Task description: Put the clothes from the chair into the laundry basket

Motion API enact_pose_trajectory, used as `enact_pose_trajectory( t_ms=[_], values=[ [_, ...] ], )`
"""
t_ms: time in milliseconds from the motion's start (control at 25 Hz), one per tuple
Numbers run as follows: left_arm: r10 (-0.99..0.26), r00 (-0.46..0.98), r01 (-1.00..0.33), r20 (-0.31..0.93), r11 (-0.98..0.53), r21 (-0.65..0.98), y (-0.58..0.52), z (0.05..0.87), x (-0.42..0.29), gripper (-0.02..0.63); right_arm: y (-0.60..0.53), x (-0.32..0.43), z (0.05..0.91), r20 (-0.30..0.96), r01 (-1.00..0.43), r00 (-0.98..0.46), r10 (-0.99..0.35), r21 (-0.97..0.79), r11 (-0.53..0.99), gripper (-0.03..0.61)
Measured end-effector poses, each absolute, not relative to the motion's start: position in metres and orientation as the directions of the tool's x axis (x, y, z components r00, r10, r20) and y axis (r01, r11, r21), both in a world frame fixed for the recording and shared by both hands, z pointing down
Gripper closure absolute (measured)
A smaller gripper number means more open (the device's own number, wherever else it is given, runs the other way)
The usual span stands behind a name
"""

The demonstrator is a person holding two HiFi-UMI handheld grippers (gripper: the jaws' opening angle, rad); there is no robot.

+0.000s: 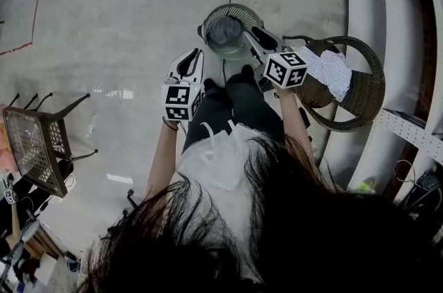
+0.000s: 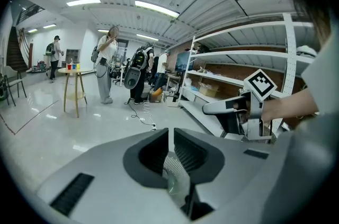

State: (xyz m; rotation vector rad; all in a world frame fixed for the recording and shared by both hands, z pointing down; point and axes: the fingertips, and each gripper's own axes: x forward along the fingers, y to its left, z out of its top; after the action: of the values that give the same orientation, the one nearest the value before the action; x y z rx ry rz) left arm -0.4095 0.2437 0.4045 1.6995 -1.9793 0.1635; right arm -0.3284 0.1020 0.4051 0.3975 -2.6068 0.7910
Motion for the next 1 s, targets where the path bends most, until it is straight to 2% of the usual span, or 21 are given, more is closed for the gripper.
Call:
enact_pose_trajectory(
  t_ms=[520,1000],
  values=[
    [-0.911,0.112,-0.97,0.398,-0.014,0.241,0.16,0.369,-0.315,0.571,0.063,-0.21,0.386,0.425,-0.5,-0.852,-0.306,-0.488,0.715,0.465],
    [-0.887,0.246,-0.955,0.39,-0.153,0.256,0.061,0.36,-0.178,0.571,-0.004,-0.059,0.396,0.45,-0.593,-0.799,-0.398,-0.48,0.646,0.469]
  ],
)
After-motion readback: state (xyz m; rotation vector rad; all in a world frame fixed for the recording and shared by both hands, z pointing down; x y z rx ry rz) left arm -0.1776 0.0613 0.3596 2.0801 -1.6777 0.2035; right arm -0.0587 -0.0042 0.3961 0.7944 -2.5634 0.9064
